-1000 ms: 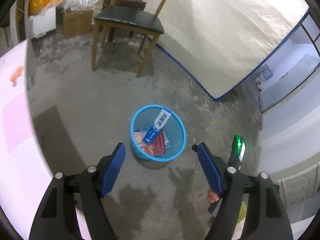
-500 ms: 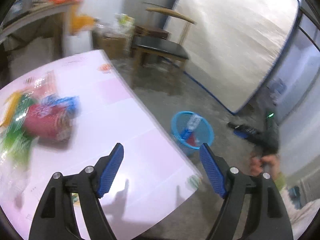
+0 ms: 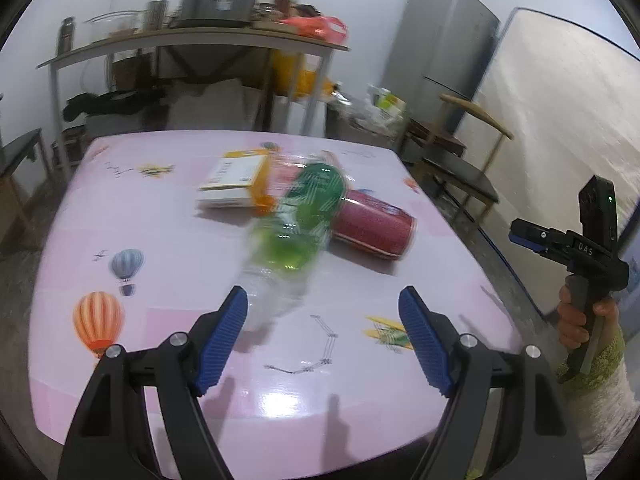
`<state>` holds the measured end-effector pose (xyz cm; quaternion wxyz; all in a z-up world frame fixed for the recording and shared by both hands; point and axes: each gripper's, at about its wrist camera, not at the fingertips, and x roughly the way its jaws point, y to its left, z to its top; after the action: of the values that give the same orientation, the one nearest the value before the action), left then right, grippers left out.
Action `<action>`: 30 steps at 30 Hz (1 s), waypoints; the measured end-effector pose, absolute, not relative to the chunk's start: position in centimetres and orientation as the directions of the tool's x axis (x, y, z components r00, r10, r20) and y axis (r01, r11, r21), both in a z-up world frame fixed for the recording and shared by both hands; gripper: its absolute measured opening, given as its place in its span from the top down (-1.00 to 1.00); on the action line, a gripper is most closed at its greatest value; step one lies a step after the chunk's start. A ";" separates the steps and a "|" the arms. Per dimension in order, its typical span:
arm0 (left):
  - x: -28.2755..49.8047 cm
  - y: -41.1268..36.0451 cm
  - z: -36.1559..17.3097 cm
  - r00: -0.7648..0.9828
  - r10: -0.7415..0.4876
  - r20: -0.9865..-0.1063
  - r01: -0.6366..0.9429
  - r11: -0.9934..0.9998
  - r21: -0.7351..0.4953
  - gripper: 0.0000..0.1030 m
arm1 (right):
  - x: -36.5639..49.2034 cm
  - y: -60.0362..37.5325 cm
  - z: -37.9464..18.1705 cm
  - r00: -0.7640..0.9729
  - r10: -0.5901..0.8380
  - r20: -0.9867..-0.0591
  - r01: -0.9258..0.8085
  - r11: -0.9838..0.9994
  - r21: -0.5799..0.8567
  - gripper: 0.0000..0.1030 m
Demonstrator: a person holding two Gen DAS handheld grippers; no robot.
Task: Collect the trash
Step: 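Close the left tool on the green bottle while the right tool reaches the red can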
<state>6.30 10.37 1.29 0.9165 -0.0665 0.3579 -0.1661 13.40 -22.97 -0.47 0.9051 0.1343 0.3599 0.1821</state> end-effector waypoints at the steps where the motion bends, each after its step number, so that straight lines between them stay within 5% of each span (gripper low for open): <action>1: 6.5 10.7 1.1 0.694 -0.350 -0.629 0.253 0.937 -0.241 -0.47 | 14.4 -21.5 -0.8 0.662 0.440 -0.606 -0.263 0.894 0.362 -0.69; 7: 8.9 13.2 -1.5 0.692 -0.317 -0.649 0.220 0.948 -0.228 -0.47 | 18.6 -17.1 -3.7 0.625 0.444 -0.642 -0.280 0.895 0.347 -0.84; 24: 14.1 12.7 -5.5 0.578 -0.435 -0.690 0.330 0.898 -0.290 -0.48 | 21.5 -14.6 -6.1 0.571 0.483 -0.664 -0.303 0.875 0.376 -0.77; 30: 14.1 12.2 -5.9 0.558 -0.437 -0.705 0.329 0.897 -0.296 -0.02 | 21.1 -14.0 -6.0 0.570 0.478 -0.668 -0.306 0.878 0.367 -0.43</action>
<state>14.08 12.23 -5.88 0.8802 -0.0651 0.4168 -0.2175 21.07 -13.99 -5.98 0.8798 0.1058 0.4064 0.2229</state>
